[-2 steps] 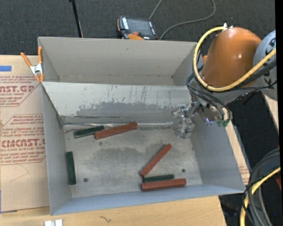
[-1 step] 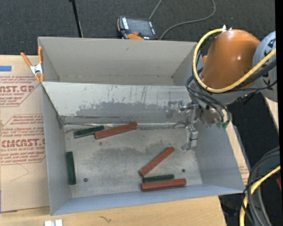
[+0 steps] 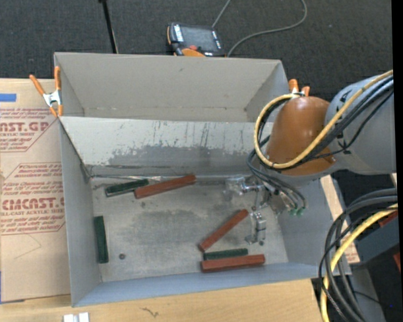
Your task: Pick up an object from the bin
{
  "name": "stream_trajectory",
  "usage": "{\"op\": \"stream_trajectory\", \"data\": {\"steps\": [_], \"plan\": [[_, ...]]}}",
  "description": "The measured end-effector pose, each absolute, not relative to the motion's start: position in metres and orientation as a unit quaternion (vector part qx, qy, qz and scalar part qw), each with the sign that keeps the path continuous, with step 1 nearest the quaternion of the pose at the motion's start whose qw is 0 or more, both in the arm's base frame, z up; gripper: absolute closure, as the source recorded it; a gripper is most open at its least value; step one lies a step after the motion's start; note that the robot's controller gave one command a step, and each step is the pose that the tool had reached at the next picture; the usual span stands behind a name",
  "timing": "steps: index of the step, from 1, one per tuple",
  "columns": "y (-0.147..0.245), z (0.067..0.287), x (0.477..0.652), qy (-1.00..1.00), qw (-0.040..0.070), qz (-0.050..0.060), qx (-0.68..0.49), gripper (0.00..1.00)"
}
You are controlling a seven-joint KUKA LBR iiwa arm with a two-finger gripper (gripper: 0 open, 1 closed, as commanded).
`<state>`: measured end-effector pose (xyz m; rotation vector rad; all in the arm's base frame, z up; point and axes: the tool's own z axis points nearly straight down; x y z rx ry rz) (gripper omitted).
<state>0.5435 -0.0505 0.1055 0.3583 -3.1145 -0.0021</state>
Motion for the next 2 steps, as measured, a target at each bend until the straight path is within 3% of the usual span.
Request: {"op": "stream_trajectory", "data": {"steps": [1, 2], "plan": [[-0.0421, 0.0690, 0.5392, -0.973, 0.000, -0.001, 0.233, 0.00], [-0.0425, 0.0701, 0.5397, -0.973, 0.000, 0.000, 0.232, 1.00]]}}
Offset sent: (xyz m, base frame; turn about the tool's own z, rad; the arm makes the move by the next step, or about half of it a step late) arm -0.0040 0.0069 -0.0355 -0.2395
